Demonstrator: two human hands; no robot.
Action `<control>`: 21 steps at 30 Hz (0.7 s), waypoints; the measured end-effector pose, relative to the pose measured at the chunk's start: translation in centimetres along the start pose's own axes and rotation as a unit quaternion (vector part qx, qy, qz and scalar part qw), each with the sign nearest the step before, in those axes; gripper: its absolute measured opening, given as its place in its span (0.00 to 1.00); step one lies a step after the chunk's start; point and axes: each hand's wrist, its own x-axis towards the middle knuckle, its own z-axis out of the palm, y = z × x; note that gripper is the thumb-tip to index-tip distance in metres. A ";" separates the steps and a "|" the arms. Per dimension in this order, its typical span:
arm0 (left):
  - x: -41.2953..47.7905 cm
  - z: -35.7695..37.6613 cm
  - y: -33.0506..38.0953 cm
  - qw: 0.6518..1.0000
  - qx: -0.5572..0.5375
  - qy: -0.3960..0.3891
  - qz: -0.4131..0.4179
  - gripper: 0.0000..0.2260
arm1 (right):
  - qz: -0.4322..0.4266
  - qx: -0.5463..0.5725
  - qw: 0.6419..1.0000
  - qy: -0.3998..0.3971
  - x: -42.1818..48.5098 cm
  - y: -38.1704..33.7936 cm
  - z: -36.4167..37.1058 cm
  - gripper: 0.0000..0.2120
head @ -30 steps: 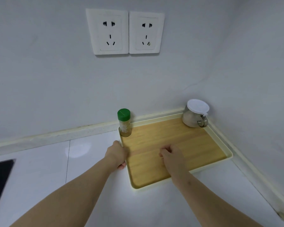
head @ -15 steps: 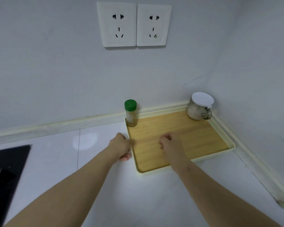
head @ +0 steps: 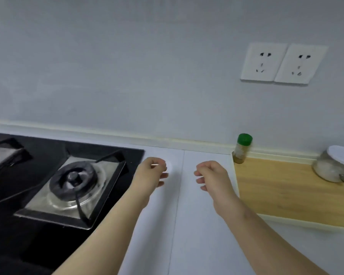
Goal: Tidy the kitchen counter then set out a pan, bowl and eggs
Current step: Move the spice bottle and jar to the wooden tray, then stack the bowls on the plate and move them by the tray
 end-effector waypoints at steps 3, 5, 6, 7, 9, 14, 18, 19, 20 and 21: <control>-1.7 -7.0 -0.6 0.997 -0.033 0.067 0.005 0.06 | -0.011 -0.016 0.997 -0.079 -2.3 -0.7 6.7 0.08; -3.6 -13.1 -1.3 0.991 -0.054 0.122 0.009 0.07 | -0.022 -0.040 0.989 -0.141 -4.6 -0.9 12.4 0.08; -4.3 -15.0 -1.4 0.989 -0.064 0.135 0.012 0.07 | -0.026 -0.045 0.986 -0.157 -5.4 -0.9 14.2 0.08; -5.4 -17.6 -1.7 0.985 -0.076 0.156 0.015 0.07 | -0.033 -0.051 0.982 -0.178 -6.6 -0.9 16.7 0.08; -8.3 -24.3 -2.9 0.971 -0.102 0.214 0.021 0.06 | -0.042 -0.066 0.972 -0.223 -10.0 -0.7 23.1 0.08; -15.5 -38.9 -6.5 0.939 -0.124 0.321 -0.004 0.04 | -0.035 -0.072 0.940 -0.332 -20.1 0.5 36.2 0.06; -22.1 -49.9 -10.2 0.898 -0.165 0.409 -0.008 0.05 | -0.012 -0.079 0.906 -0.417 -28.8 2.3 46.1 0.05; -23.6 -52.1 -11.0 0.885 -0.180 0.429 -0.012 0.05 | -0.011 -0.080 0.895 -0.439 -30.8 2.9 48.4 0.05; -25.1 -54.3 -11.9 0.871 -0.197 0.449 -0.017 0.05 | -0.015 -0.087 0.884 -0.460 -32.7 3.6 50.7 0.06; -26.8 -56.7 -12.9 0.858 -0.211 0.468 -0.021 0.05 | -0.018 -0.096 0.872 -0.480 -34.8 4.3 53.2 0.07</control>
